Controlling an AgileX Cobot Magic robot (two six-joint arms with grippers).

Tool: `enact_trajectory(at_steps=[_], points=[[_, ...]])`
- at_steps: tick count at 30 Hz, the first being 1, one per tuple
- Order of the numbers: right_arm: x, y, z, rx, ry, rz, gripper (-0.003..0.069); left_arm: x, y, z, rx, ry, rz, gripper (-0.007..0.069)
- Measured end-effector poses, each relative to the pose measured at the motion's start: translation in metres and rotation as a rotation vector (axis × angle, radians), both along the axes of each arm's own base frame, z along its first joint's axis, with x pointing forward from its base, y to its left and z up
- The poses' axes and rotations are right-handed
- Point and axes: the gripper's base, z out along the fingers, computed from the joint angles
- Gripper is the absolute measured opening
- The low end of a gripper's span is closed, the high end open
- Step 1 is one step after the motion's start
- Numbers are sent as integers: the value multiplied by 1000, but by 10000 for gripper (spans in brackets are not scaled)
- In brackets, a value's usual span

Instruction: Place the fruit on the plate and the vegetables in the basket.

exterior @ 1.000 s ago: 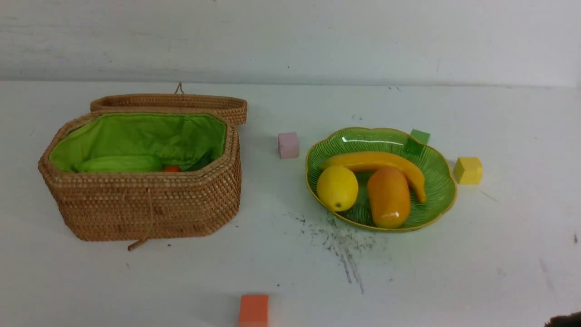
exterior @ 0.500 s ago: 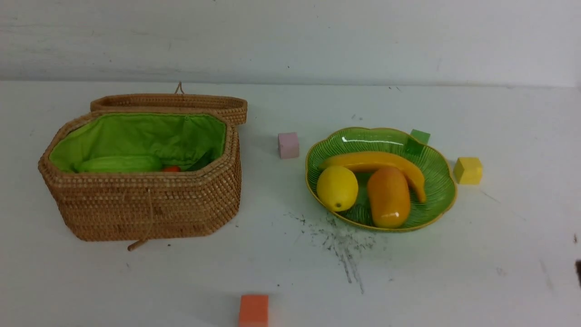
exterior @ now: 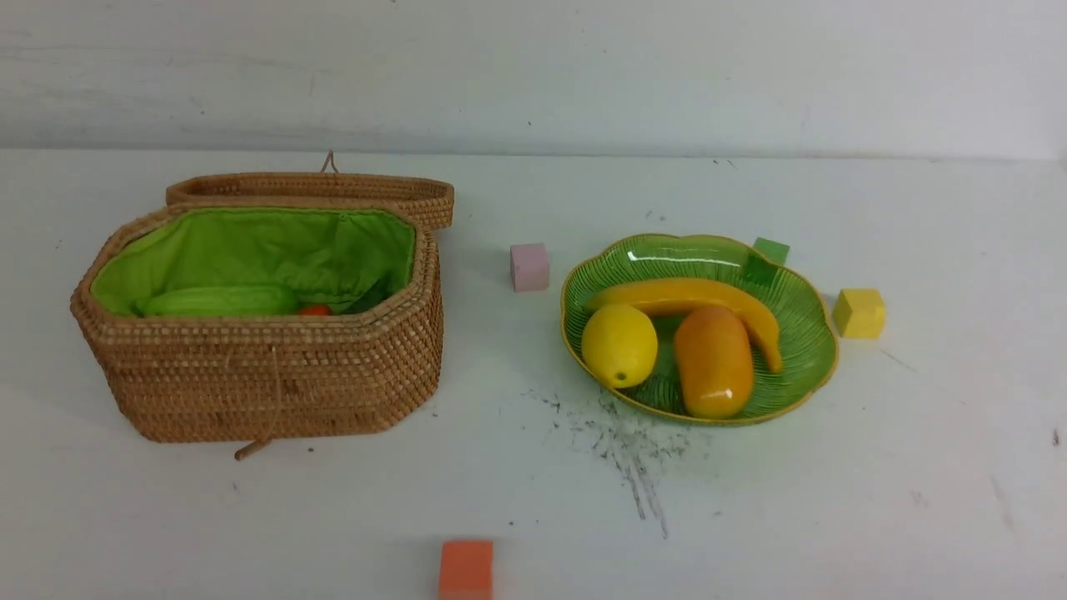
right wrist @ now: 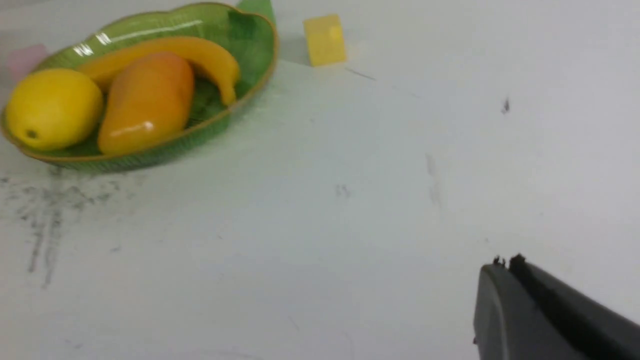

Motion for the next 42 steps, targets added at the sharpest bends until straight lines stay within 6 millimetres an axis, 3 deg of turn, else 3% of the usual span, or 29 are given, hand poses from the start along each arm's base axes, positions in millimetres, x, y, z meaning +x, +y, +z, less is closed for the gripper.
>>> enact_trajectory(at_steps=[2, 42], points=[[-3, -1, -16, 1, -4, -13, 1, 0, 0, 0, 1, 1, 0, -12], [-3, 0, -15, 26, -48, -22, 27, 1, 1, 0, 16, -13, 7, 23]])
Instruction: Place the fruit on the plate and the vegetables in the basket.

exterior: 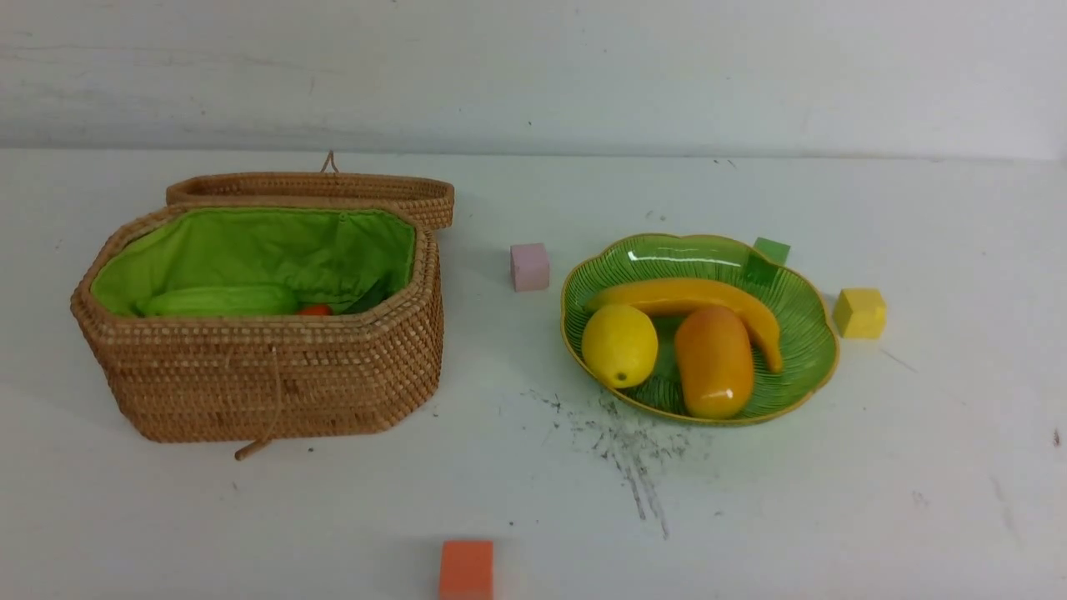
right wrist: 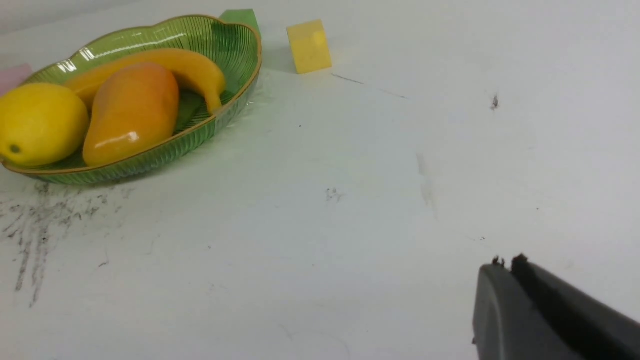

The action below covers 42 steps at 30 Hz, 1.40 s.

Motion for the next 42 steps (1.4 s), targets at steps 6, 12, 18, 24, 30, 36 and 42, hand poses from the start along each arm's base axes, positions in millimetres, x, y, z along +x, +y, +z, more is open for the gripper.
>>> enact_trajectory(at_steps=[6, 12, 18, 24, 30, 36, 42], points=[[0, 0, 0, 0, 0, -1, 35, 4, 4, 0, 39, -40, 103, 14], [0, 0, 0, 0, 0, -2, 42, 12, 12, 0, -19, -80, 397, -13], [0, 0, 0, 1, -1, -2, 49, 23, 18, -42, -6, -59, 600, -13], [0, 0, 0, 1, -1, -2, 58, 25, 16, -79, 9, 104, 598, -13], [0, 0, 0, 1, -1, -2, 62, 24, 15, -81, 6, 132, 593, -13], [0, 0, 0, 1, -1, -2, 68, 24, 15, -81, 3, 133, 592, -13], [0, 0, 0, 1, -1, -2, 78, 24, 15, -81, 3, 133, 592, -13]])
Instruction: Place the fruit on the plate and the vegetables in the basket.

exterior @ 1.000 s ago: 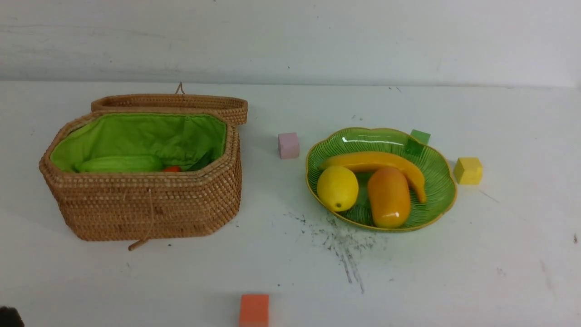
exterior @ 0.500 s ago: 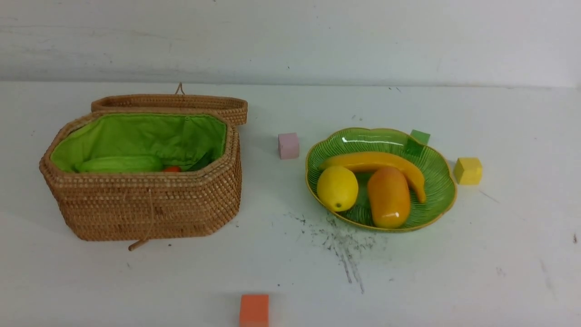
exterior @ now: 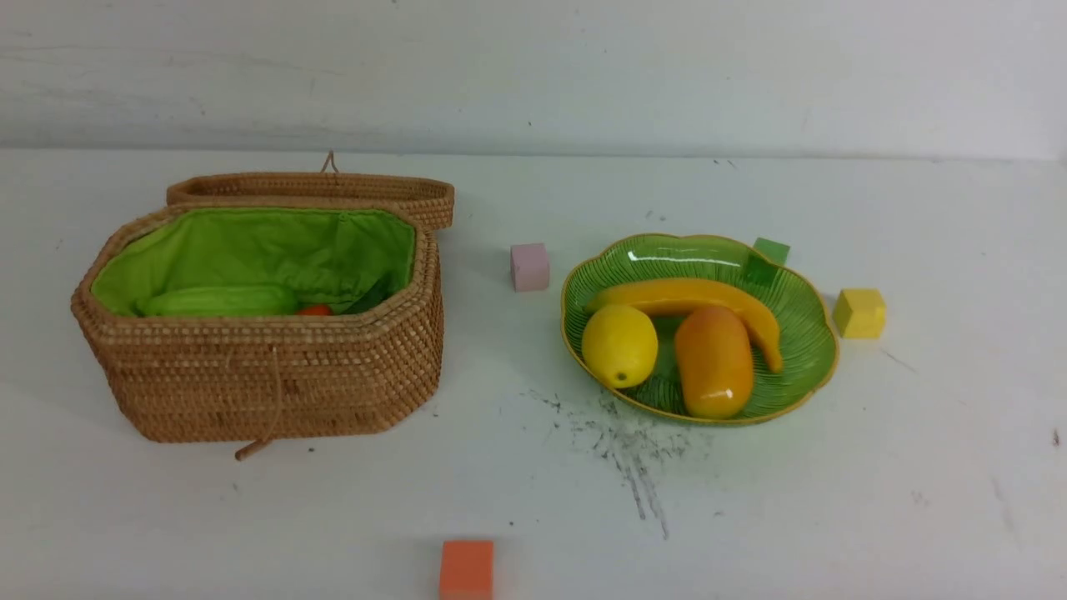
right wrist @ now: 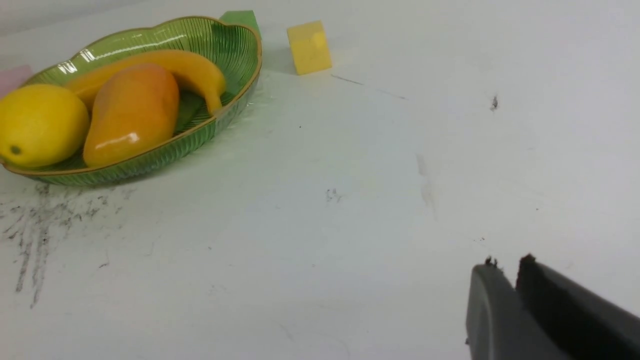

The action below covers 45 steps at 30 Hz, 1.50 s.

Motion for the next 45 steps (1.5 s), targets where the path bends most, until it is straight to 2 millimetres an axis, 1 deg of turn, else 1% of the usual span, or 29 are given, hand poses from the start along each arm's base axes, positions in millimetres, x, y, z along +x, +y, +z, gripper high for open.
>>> enact_trajectory(at_steps=[45], points=[[0, 0, 0, 0, 0, 0, 128, 0, 0, 0, 0, 0, 0, 3]])
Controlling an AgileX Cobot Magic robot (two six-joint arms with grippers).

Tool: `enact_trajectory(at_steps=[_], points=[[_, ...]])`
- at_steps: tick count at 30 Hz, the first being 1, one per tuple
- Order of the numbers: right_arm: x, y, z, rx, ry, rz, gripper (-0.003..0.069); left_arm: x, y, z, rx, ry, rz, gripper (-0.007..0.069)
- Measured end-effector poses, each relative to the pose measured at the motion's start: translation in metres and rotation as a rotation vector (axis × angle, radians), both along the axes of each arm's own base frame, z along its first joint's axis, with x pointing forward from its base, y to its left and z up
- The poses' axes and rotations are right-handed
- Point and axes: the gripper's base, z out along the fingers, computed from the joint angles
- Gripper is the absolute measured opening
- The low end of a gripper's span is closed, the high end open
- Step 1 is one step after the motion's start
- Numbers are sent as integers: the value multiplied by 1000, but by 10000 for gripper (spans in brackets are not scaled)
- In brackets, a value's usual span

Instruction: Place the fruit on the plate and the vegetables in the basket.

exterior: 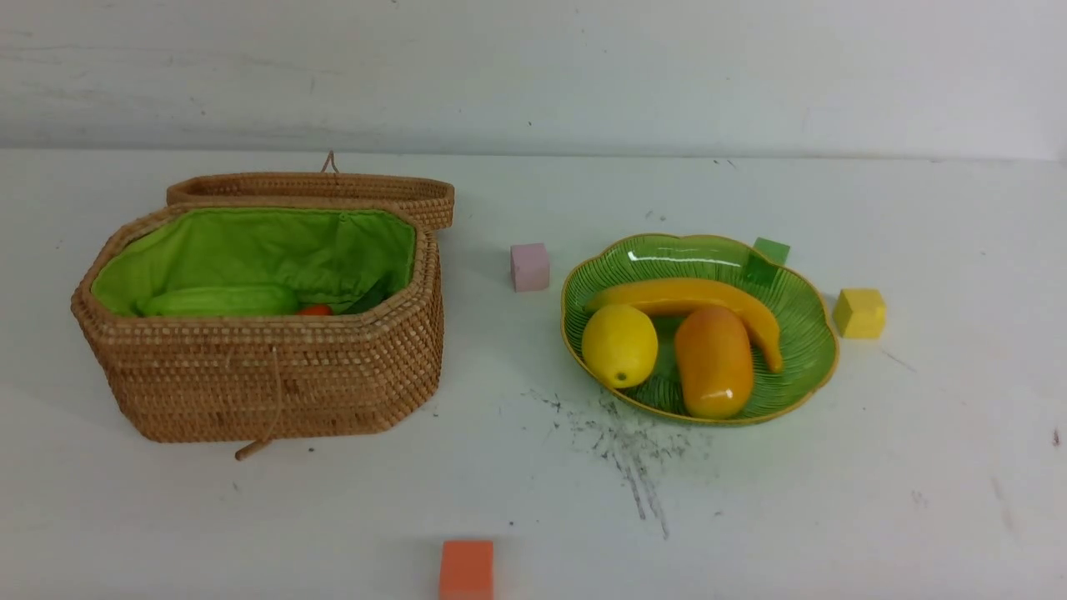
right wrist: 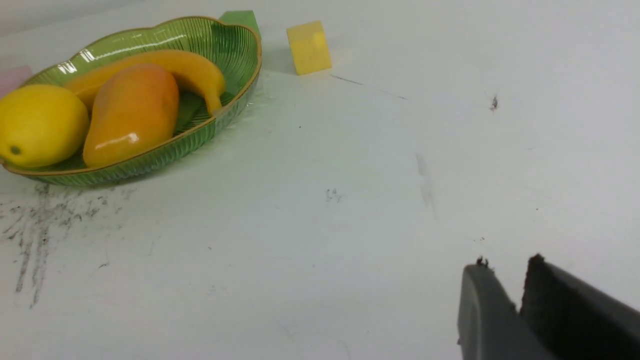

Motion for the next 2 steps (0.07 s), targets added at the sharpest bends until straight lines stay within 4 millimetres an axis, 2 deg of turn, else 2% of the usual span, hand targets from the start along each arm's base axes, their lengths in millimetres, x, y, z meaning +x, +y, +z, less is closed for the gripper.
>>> enact_trajectory(at_steps=[2], points=[[0, 0, 0, 0, 0, 0, 131, 0, 0, 0, 0, 0, 0, 6]])
